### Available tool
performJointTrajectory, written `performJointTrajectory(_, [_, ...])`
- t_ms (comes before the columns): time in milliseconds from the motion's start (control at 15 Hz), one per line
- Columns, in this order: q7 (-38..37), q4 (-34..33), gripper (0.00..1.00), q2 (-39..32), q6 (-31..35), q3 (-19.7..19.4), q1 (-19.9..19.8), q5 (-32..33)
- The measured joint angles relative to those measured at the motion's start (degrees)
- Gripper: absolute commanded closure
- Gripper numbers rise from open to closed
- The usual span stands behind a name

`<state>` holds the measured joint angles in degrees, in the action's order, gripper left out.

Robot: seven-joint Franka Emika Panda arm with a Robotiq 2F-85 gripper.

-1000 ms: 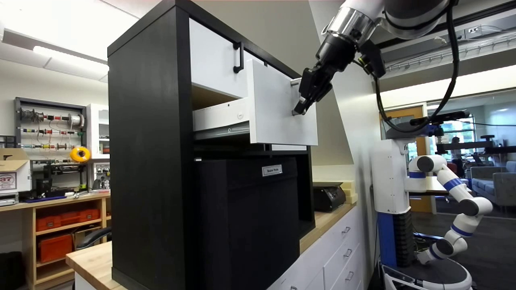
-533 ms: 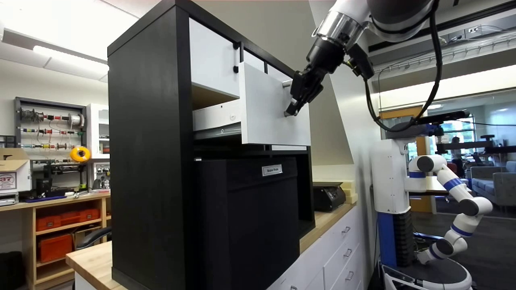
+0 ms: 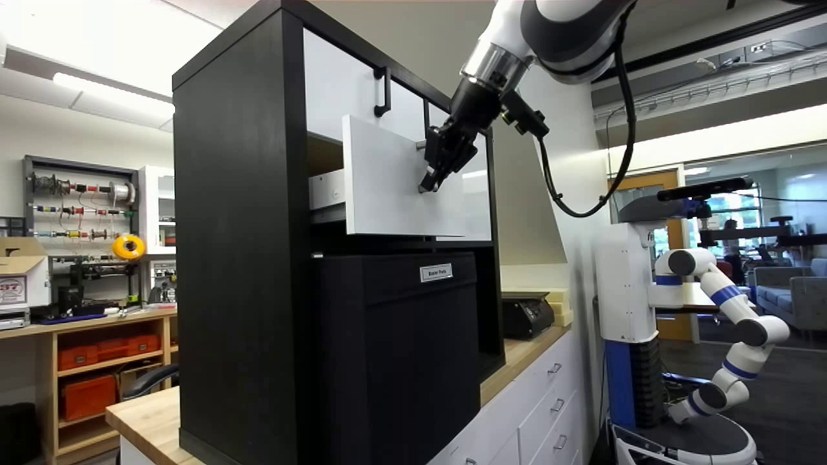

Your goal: Close the open drawer

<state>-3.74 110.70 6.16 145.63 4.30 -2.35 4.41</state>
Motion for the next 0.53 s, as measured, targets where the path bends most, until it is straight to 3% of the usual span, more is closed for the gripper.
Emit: performJointTrajectory(533, [0.0, -13.6, 0.94, -11.6, -1.8, -0.5, 0.5, 0.1])
